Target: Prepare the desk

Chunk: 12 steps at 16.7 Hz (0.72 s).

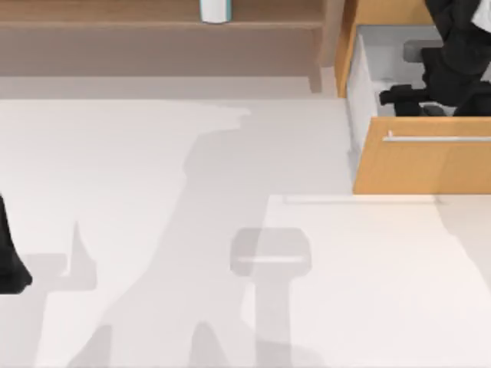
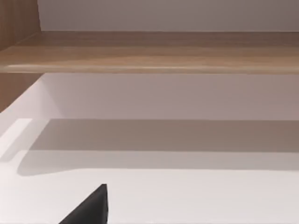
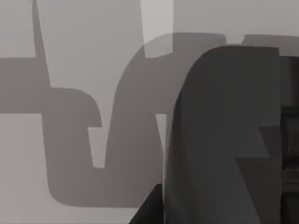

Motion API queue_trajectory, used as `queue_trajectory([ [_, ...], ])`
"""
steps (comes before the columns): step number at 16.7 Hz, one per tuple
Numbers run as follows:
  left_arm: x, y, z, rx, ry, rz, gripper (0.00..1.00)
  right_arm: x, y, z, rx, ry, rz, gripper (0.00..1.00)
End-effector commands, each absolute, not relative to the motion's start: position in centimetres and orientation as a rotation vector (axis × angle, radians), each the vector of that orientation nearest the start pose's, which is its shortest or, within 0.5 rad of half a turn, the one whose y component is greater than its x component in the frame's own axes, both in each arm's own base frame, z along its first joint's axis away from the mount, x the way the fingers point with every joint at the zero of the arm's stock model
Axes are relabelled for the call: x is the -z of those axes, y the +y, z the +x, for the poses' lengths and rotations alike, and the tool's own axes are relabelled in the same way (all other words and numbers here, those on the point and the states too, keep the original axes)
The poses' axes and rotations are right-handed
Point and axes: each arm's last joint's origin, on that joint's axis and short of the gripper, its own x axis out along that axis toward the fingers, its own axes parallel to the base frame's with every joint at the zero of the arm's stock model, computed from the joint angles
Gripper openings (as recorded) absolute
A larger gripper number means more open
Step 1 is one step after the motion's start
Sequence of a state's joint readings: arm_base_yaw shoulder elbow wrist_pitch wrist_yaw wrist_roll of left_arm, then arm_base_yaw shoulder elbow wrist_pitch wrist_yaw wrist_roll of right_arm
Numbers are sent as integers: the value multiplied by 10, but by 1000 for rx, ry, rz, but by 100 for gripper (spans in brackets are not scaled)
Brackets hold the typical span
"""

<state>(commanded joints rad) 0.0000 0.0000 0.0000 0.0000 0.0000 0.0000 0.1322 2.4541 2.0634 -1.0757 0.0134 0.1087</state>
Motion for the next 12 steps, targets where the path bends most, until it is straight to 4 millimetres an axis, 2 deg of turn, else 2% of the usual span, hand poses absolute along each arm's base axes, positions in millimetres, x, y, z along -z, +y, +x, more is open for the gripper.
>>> queue_trajectory([
  [10, -160, -1, 106, 0, 0, 0, 100, -133, 71, 484, -34, 1463, -24, 0],
  [12, -160, -1, 106, 0, 0, 0, 100, -144, 72, 482, -44, 1446, -32, 0],
])
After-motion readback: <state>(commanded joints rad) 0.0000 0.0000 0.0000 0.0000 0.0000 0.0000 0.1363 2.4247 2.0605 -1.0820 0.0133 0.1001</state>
